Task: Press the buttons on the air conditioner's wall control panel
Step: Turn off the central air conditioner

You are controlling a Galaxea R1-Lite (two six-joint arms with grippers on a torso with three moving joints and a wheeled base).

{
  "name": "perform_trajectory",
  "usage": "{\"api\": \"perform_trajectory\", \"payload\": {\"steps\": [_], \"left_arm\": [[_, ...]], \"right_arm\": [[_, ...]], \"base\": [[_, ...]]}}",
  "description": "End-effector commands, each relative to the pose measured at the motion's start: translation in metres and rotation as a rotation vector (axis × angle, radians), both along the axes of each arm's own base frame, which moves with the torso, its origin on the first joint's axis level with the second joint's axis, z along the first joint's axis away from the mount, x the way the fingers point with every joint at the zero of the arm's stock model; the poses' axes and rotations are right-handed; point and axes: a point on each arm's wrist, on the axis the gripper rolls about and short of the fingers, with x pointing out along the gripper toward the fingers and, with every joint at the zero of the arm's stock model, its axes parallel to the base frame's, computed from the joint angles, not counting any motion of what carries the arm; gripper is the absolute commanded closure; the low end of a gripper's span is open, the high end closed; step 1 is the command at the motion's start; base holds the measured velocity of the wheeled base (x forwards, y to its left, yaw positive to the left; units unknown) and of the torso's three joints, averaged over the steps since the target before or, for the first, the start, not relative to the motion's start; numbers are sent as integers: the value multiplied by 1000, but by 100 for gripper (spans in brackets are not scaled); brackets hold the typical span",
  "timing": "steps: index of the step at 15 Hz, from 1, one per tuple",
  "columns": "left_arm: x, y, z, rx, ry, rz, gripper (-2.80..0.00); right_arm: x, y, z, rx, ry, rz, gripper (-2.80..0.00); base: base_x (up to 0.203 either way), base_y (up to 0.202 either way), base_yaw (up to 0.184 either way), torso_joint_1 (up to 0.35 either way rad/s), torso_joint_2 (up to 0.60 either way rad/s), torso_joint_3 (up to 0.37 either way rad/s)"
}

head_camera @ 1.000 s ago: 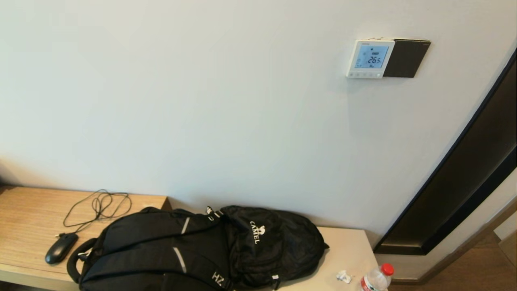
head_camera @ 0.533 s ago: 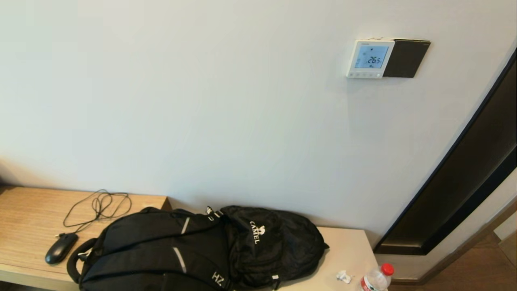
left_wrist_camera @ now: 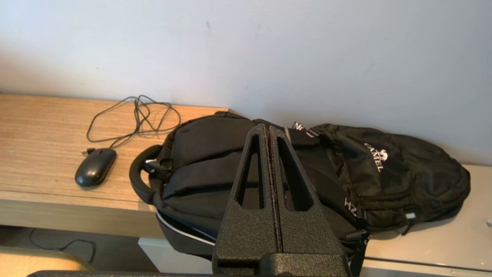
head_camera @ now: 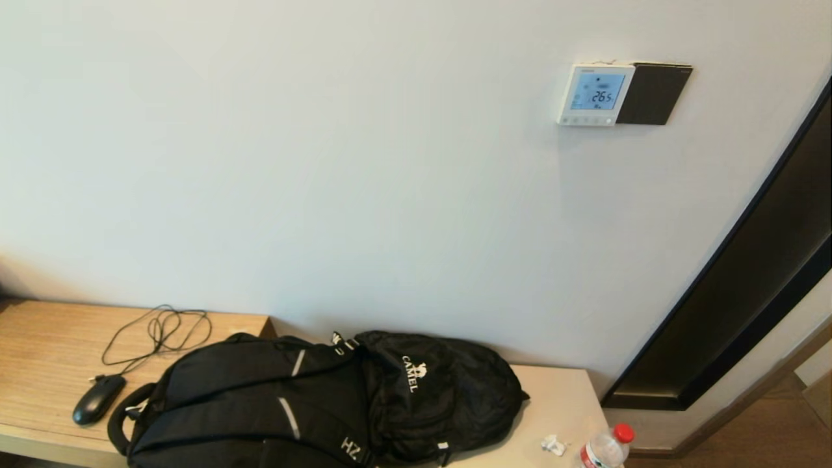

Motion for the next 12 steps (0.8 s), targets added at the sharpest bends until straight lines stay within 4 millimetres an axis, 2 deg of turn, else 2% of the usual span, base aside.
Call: {"api": "perform_trajectory", "payload": {"steps": [1, 12], "left_arm": [[0, 0, 0, 0, -1, 0, 0], [0, 0, 0, 0, -1, 0, 0]], "right_arm": [[0, 0, 0, 2, 3, 0, 0], [0, 0, 0, 2, 1, 9, 0]], "base": [[0, 0, 0, 0, 0, 0], [0, 0, 0, 0, 0, 0]]}}
